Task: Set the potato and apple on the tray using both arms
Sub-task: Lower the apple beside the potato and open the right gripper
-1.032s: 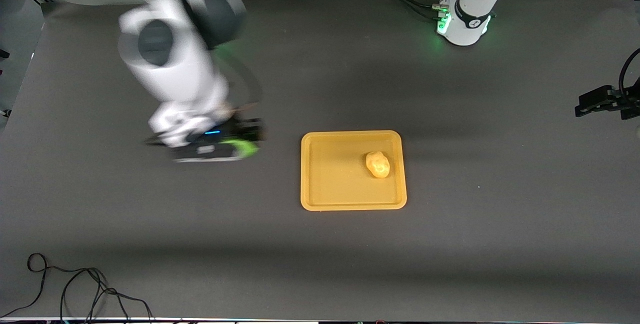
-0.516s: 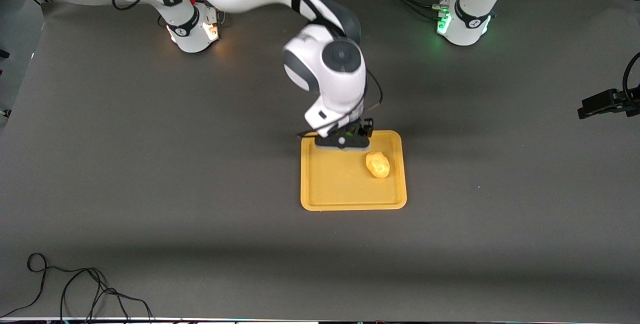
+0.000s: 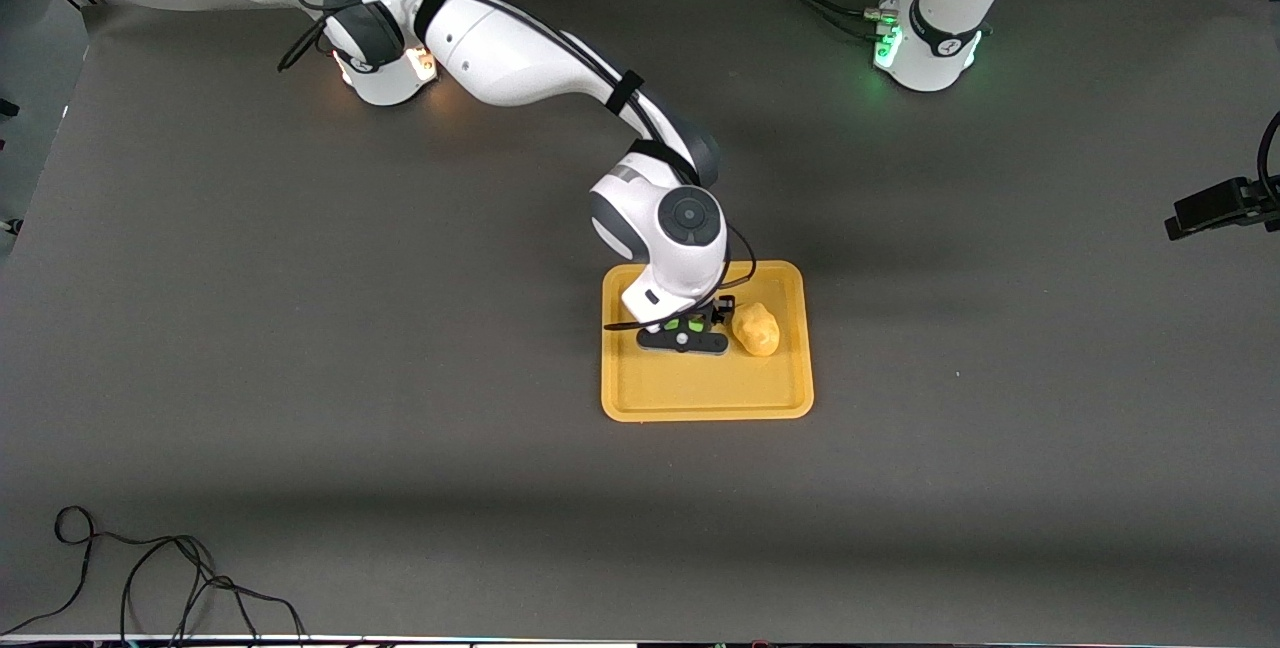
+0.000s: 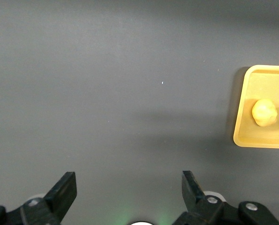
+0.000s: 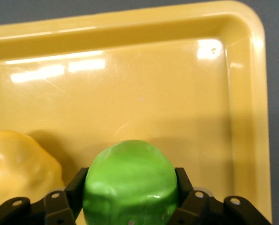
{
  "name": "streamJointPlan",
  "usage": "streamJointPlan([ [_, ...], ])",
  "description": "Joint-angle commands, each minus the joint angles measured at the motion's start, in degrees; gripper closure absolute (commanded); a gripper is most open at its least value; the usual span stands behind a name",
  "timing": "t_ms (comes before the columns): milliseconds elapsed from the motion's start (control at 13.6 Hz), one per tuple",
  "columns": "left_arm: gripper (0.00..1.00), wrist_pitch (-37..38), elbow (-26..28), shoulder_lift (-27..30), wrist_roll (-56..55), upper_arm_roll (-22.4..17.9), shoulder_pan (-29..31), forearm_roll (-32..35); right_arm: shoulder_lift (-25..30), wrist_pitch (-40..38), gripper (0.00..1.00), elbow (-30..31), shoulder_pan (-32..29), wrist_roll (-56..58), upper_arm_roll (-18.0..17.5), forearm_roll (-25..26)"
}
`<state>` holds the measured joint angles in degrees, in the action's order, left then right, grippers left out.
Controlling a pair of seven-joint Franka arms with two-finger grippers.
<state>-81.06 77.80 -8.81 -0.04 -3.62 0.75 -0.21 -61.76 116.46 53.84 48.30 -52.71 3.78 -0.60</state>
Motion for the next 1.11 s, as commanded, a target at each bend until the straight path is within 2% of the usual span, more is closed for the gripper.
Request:
streamJointPlan([
  [0, 0.0, 0.47, -0.81, -0.07, -2.67, -0.33, -1.1, -0.5, -3.09, 1.74, 0.56, -2.78, 0.22, 0.16, 0.35, 0.42],
  [147, 0.0, 0.38, -0.72, -0.07, -5.41, 0.02, -1.45, 0.03, -3.1, 2.54, 0.56, -1.9, 0.13, 0.33, 0.53, 0.51],
  [369, 0.0, 0.38, -0.72, -0.51, -4.89, 0.02, -1.46, 0.12, -3.01, 2.54, 0.56, -1.72, -0.4, 2.34, 0.53, 2.35],
  [737, 0.0, 0.29, -0.72, -0.86, -4.62, 0.02, -1.46, 0.29, -2.57, 2.54, 0.55, -0.58, -0.49, 3.67, 0.62, 2.27],
  [811, 0.0, 0.29, -0.72, -0.86, -4.62, 0.02, -1.46, 0.29, -2.57, 2.54, 0.24, -0.58, -0.49, 3.41, 0.62, 2.27],
  [885, 0.0, 0.29, -0.72, -0.86, -4.62, 0.02, -1.46, 0.29, -2.49, 2.54, 0.0, -0.58, -0.49, 3.23, 0.62, 2.18],
  [1032, 0.0, 0.29, -0.72, -0.86, -4.62, 0.02, -1.46, 0.38, -0.74, 1.84, 0.0, -0.76, -0.49, 3.32, 0.62, 2.09],
])
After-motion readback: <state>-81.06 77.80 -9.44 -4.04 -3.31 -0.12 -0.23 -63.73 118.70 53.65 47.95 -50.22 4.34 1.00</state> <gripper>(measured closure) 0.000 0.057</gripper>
